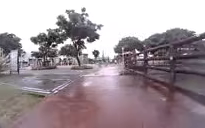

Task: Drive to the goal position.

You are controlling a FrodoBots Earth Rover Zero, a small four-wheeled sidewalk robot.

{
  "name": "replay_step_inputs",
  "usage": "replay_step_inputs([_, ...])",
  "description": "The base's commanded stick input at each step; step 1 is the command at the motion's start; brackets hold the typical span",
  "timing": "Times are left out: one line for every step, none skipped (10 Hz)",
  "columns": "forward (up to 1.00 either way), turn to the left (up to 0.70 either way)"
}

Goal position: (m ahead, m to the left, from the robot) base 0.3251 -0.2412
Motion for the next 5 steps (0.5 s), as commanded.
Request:
replay_step_inputs([1.0, -0.01])
replay_step_inputs([1.0, -0.01])
replay_step_inputs([0.0, 0.0])
replay_step_inputs([0.0, 0.0])
replay_step_inputs([0.0, 0.0])
